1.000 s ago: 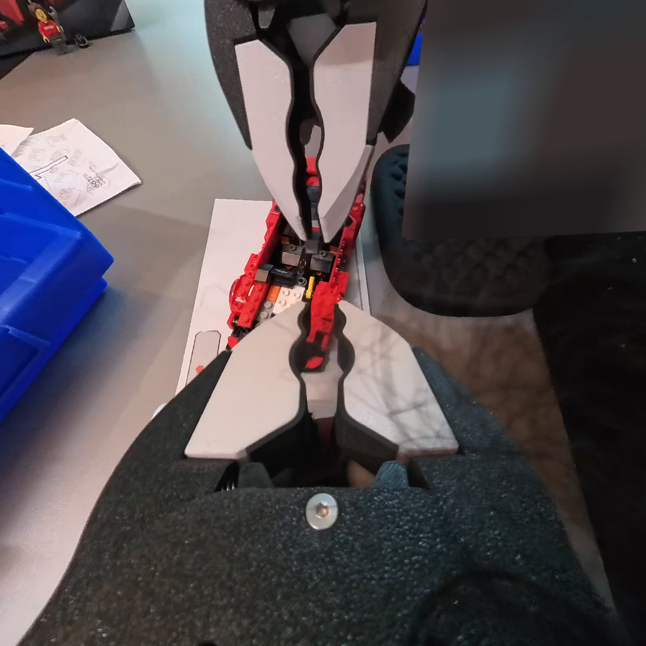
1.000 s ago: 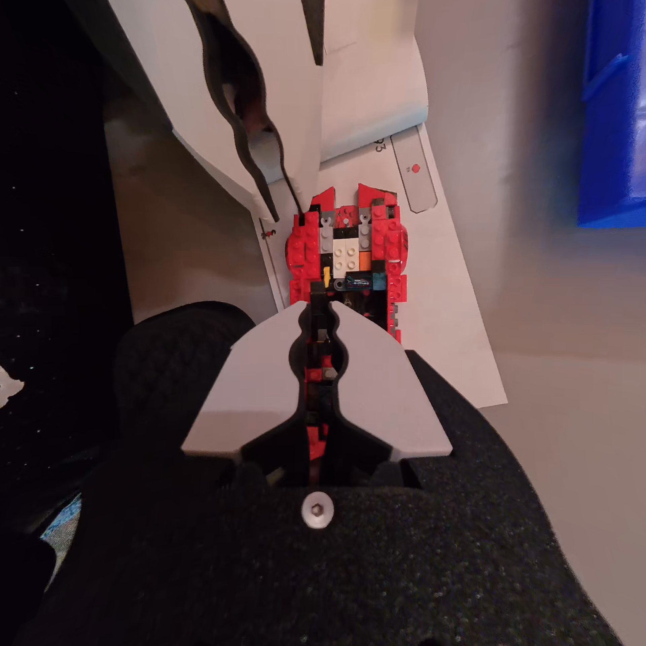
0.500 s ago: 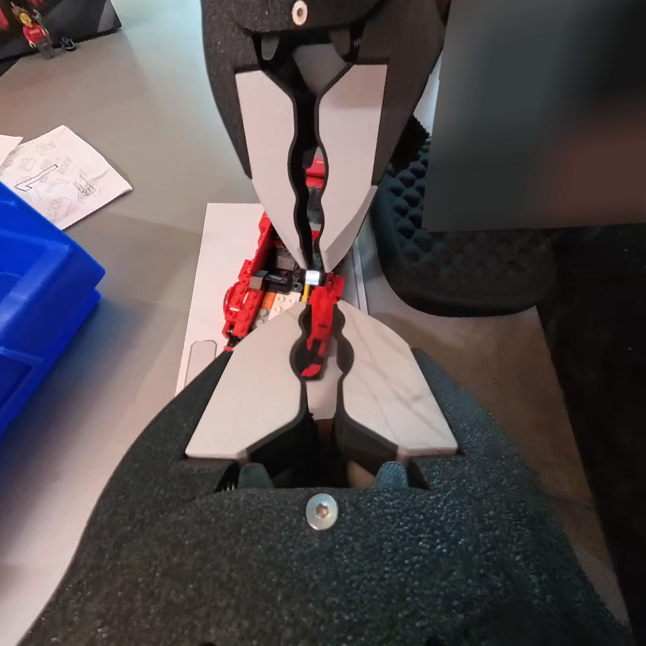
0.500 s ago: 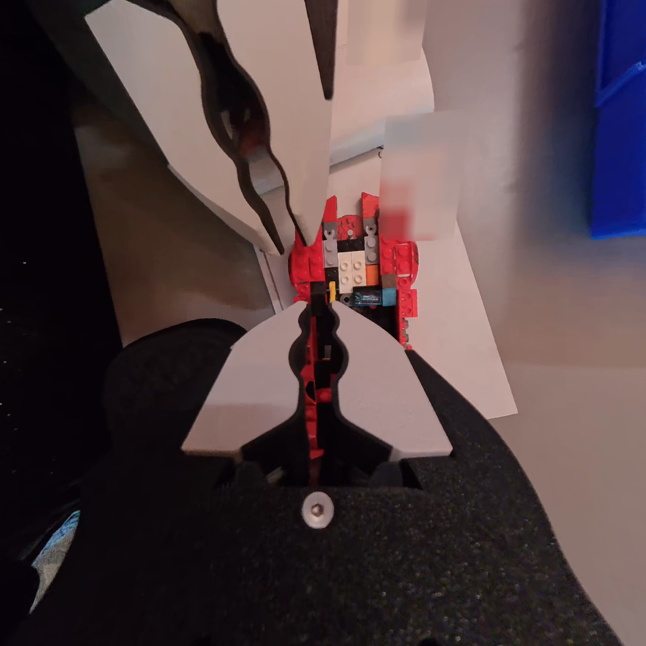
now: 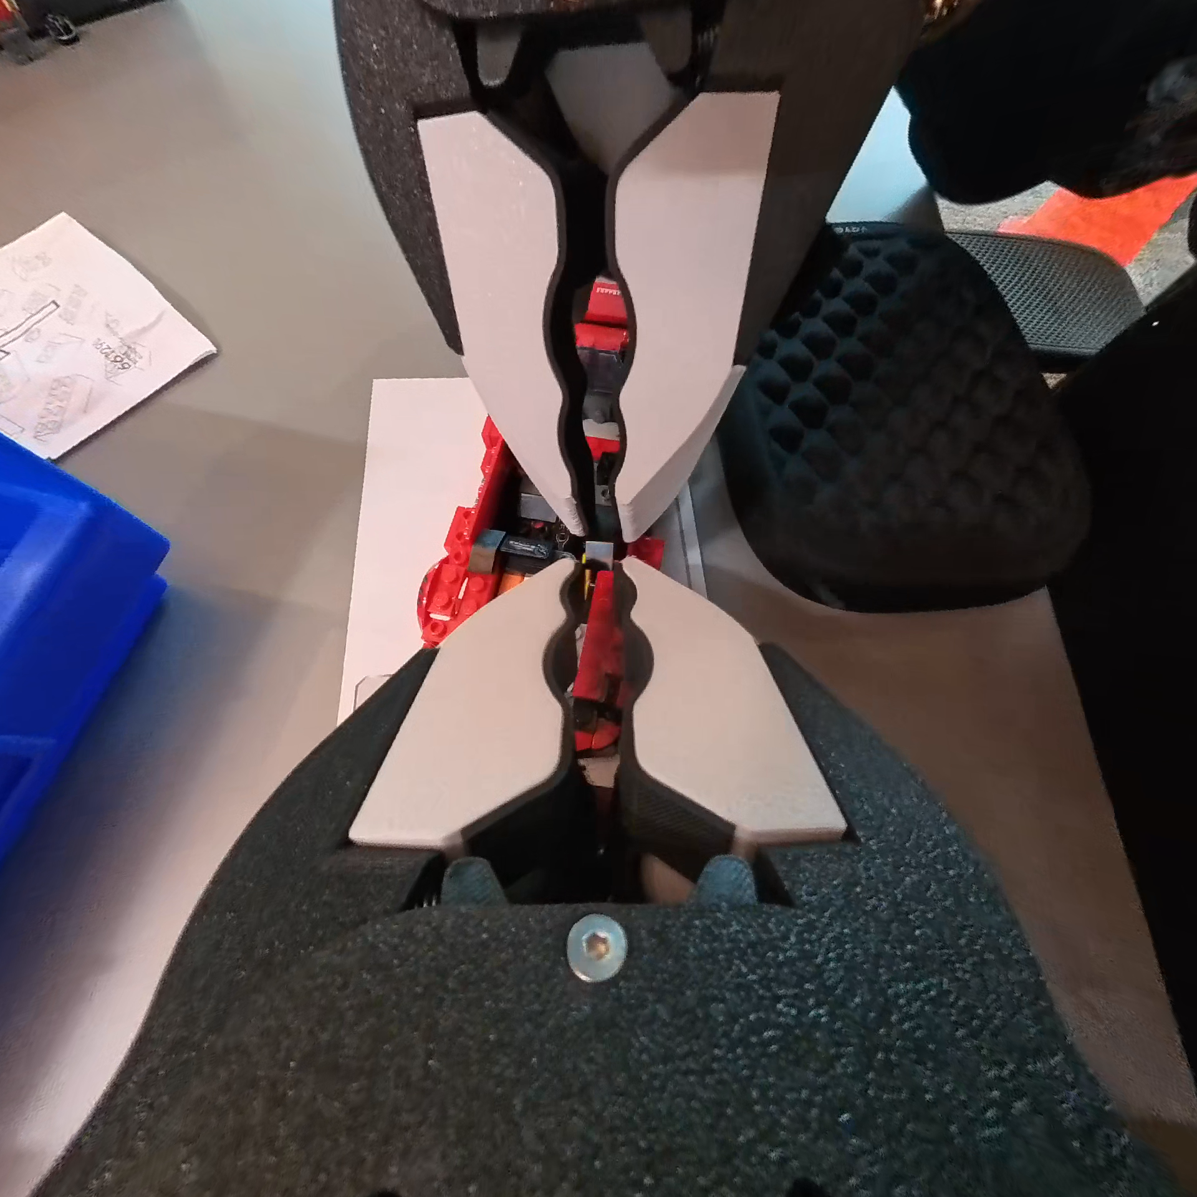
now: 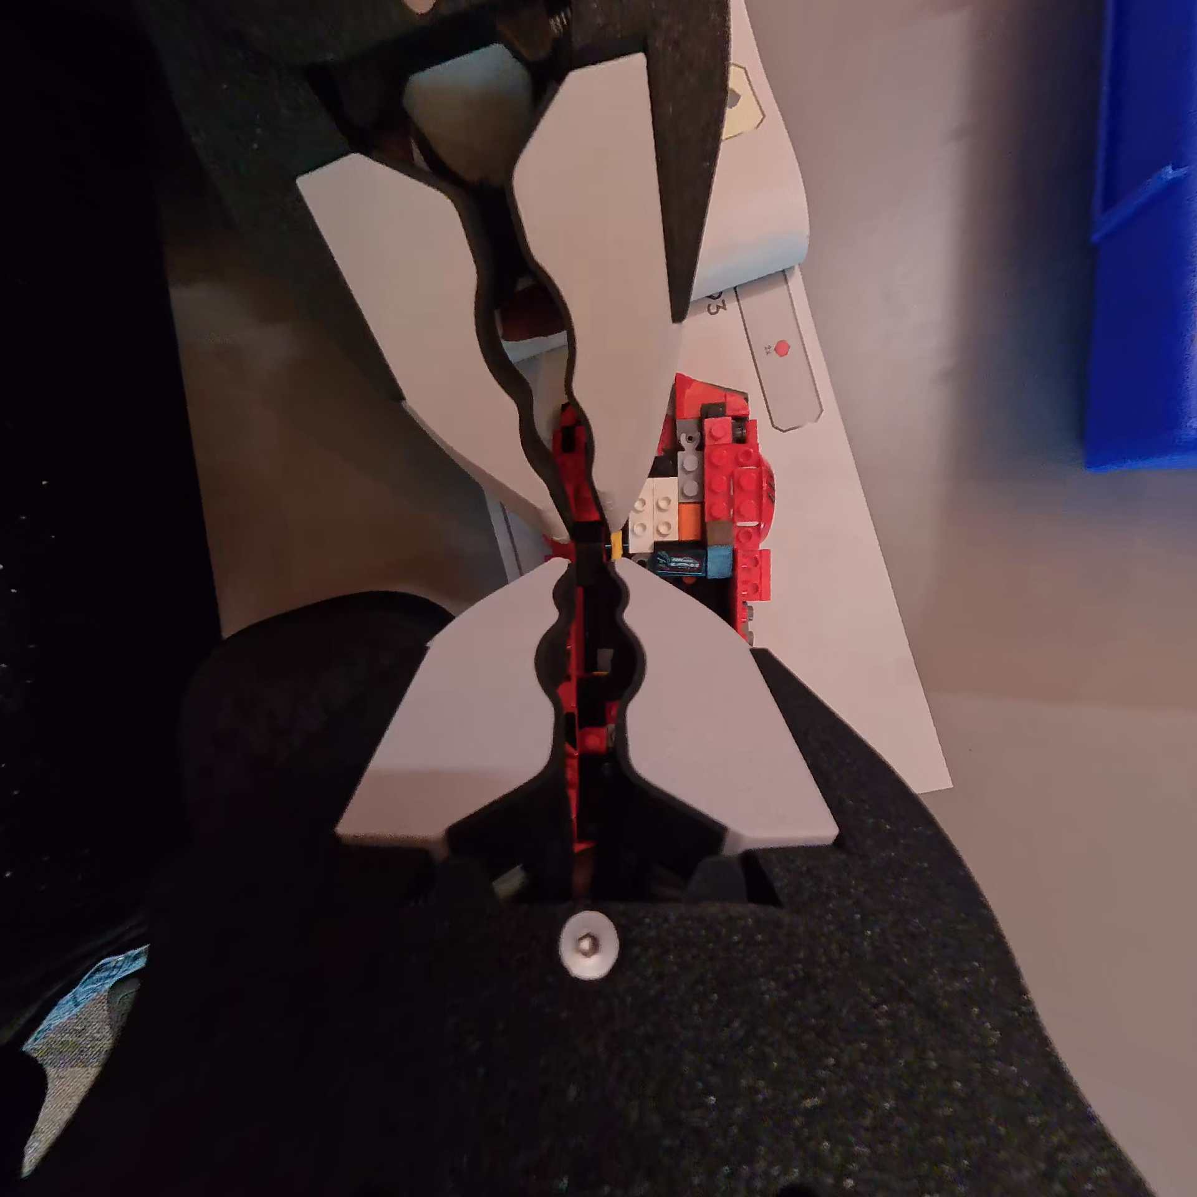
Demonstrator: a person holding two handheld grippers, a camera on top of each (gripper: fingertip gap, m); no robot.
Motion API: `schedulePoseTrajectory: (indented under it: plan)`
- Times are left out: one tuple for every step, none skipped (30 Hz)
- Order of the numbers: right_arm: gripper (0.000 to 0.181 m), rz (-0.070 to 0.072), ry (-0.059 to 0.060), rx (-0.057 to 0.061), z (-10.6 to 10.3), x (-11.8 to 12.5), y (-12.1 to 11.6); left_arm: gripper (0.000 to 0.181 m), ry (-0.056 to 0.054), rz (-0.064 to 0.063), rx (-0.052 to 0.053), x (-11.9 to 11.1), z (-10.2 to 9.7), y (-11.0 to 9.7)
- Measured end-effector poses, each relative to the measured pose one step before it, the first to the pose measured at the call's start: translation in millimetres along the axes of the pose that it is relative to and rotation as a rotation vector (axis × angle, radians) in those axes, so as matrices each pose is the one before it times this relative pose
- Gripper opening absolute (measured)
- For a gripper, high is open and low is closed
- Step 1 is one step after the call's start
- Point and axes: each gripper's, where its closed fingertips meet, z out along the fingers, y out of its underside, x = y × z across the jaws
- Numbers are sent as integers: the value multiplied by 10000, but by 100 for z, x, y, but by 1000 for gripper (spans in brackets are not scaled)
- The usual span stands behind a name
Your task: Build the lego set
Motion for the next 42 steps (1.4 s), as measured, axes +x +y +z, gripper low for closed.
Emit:
schedulePoseTrajectory:
  plan:
    - [8, -42, -35, 56, 42, -30, 21, 7, 15, -26, 26, -8, 0, 16]
    - [9, -35, -30, 65, 37, 0, -1, 7, 35, -42, 16, 17, -4, 2]
    - [8, -18, -37, 81, 26, 3, -13, 7, 30, -38, -11, 7, -5, 23]
    - [9, 4, -29, 88, 14, 25, -24, 7, 22, -14, -26, -10, -8, 25]
    - [8, 25, -14, 89, 5, 58, -22, 7, -10, 3, -28, -60, -7, 14]
    - [11, 14, -32, 67, -25, 47, 25, 7, -14, 9, -17, -72, -18, -12]
    - [13, -3, -17, -4, -95, 79, 143, 7, 14, 20, -62, -39, -14, 45]
    - [12, -21, 4, 19, -137, 112, 109, 7, -7, 33, -105, -68, -13, 114]
    - [13, -18, -17, 91, -156, 82, 9, 7, 2, 53, -126, -31, 12, 136]
    - [12, -14, -64, 136, -150, 19, -106, 7, -4, 41, -135, -39, 38, 146]
    - [12, -16, -59, 131, -115, 23, -138, 7, -17, 30, -132, -47, 52, 118]
    - [11, -33, -44, 88, -28, 23, -130, 7, 7, 49, -115, -3, 64, 81]
    - [11, -71, -57, 30, 58, -36, -82, 7, 13, 61, -98, 18, 50, 27]
    - [11, -102, -61, -21, 127, -79, -18, 7, -4, 65, -81, -3, 62, -10]
    - [11, -104, -41, -62, 159, -51, 39, 7, 5, 79, -71, 15, 31, -20]
    - [12, -88, 9, -69, 147, 30, 65, 7, 26, 88, -60, 59, 45, -28]
    - [11, -60, 30, -32, 125, 71, 36, 7, 35, 61, -59, 57, 32, -18]
    - [10, -42, -62, 18, 91, -56, -24, 7, 32, 41, -71, 49, 49, 15]
    - [10, -11, -119, 24, 83, -144, -36, 7, -1, 35, -67, -2, 31, 28]
    - [10, -1, -40, -11, 84, -57, -4, 7, 7, 33, -45, 5, 40, 5]
    - [10, -19, 37, -29, 73, 34, 24, 7, 12, 19, -40, 8, 40, 2]
    - [9, -28, 30, -50, 67, 12, 61, 7, -2, 11, -42, -23, 29, 13]
    - [8, -10, 40, -52, 63, 39, 75, 7, 6, 28, -40, 2, 30, -4]
    - [8, 22, 25, -56, 64, 30, 83, 7, 2, 40, -38, -6, 21, 2]
    - [8, 49, -6, -44, 54, -4, 68, 7, 14, 36, -38, 12, 28, 9]
    - [8, 50, -23, 1, 30, -15, 14, 7, 28, 22, -42, 13, -2, 0]
    - [8, 55, -11, 15, 2, -6, -4, 7, 21, -8, -36, 7, -8, 3]
    - [8, 83, -8, 16, -22, 22, -2, 7, 1, -27, -32, -17, -32, 10]
    - [8, 76, -24, -8, -26, 5, 11, 10, -42, -45, -17, -84, -110, 9]
    - [0, 25, 4, -43, -27, 47, 33, 10, -46, -28, 4, -94, -174, 18]
    - [0, 31, 68, -84, -21, 142, 66, 9, -46, 1, -16, -87, -222, 90]
    - [0, 51, -17, -102, 15, 52, 46, 8, -105, 3, 29, -174, -203, 44]
    - [0, 21, -89, -89, 49, -60, 3, 7, -74, -30, 58, -140, -158, 13]
    - [0, -9, -91, -101, 86, -57, 26, 7, 3, -64, 63, -31, -95, -25]
    - [0, 28, -48, -154, 111, 29, 105, 6, 62, -66, 57, 66, -10, -9]
    - [0, 28, -1, -167, 131, 119, 134, 6, 83, -32, 18, 124, 55, 46]
    - [0, -41, -62, -102, 117, 20, 71, 5, 83, 14, -38, 144, 80, 97]
    - [0, -25, -68, -3, 33, 20, -50, 5, 13, 35, -75, 54, 64, 135]
    - [0, 50, -47, 25, -1, 55, -64, 5, -62, 41, -58, -52, 42, 89]
    - [0, 89, -63, -4, 12, 35, 2, 5, -58, 27, -5, -49, 17, 26]
    - [0, 41, -35, -14, 3, 14, 36, 5, -17, -9, 40, -15, -17, -35]
    - [0, -4, 4, -15, 2, 30, 47, 5, 6, -26, 40, -6, -28, -51]
